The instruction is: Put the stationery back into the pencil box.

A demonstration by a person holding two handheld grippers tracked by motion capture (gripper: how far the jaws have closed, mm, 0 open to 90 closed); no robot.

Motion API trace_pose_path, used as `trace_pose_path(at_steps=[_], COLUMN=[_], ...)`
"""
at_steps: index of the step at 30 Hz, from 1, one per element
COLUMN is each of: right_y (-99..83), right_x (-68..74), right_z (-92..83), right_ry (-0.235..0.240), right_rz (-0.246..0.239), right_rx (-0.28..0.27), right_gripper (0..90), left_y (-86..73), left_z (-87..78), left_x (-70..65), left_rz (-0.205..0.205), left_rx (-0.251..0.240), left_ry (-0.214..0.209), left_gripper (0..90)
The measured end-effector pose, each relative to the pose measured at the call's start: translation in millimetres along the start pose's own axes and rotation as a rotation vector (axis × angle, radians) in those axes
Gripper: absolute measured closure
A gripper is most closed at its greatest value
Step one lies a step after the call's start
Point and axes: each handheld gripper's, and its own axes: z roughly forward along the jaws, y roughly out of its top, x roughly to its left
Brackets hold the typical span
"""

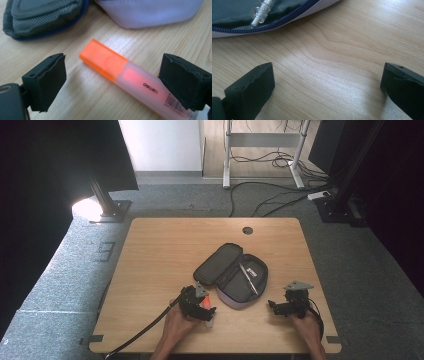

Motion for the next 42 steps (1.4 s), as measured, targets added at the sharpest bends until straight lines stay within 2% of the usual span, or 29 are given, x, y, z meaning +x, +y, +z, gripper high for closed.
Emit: trace_pose_path(at_steps=[6, 16, 23, 30, 42], right_y=[0.0, 0.0, 0.0, 0.1, 0.3], right_x=[0.0, 0.0, 0.0, -0.2, -0.4], right_z=[0.0, 0.0, 0.0, 0.2, 0.4], right_ry=[0.000, 0.000, 0.001, 0.001, 0.001], right_rz=[0.000, 0.000, 0.000, -0.001, -0.003], right_rx=[0.000, 0.000, 0.000, -0.001, -0.001], right_gripper=[0.0, 0.0, 0.0, 0.0, 0.0], left_y=[-9.1, -17.1, -22.5, -24.8, -17.5], left_z=[-5.4, -14.3, -18.4, -21.3, -43.5], left_x=[4.5, 14.2, 22.1, 23.2, 21.7], left_rz=[-0.015, -0.025, -0.042, -0.015, -0.035], left_rx=[-0.004, -0.015, -0.025, -0.026, -0.078], left_ry=[-0.006, -0.042, -0.040, -0.035, -0.078], left_gripper=[16.3, 50.0, 65.2, 66.4, 66.5])
